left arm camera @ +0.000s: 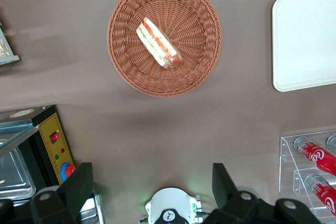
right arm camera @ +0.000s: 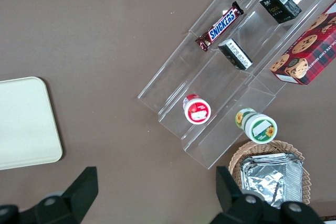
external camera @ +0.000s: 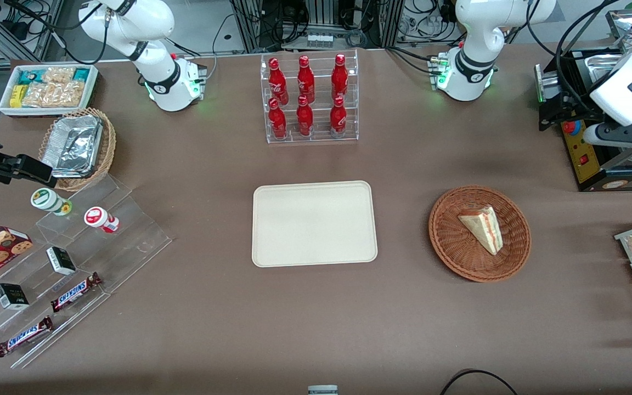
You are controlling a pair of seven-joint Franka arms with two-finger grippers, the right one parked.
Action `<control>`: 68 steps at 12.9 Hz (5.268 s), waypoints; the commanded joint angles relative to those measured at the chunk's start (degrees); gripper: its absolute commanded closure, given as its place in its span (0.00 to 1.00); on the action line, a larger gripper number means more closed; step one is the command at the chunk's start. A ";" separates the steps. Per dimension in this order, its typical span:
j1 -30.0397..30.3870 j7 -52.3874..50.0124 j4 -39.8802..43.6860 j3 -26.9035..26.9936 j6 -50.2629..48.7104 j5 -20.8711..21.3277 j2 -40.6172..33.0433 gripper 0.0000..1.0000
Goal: Place sandwich from basket to tray
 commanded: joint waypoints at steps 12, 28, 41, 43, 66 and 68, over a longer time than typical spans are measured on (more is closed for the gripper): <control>-0.49 0.76 -27.52 0.43 34.85 -0.35 2.14 0.00; -1.54 -32.34 -33.43 0.43 51.75 -0.26 10.93 0.00; -2.60 -43.71 -33.08 0.61 54.30 2.20 15.76 0.00; -2.51 -43.71 -32.99 0.70 55.96 2.20 17.26 0.00; -13.74 -39.84 -14.01 -0.36 31.36 1.76 19.02 1.00; -17.61 -40.02 -12.95 -0.36 31.71 0.97 20.24 1.00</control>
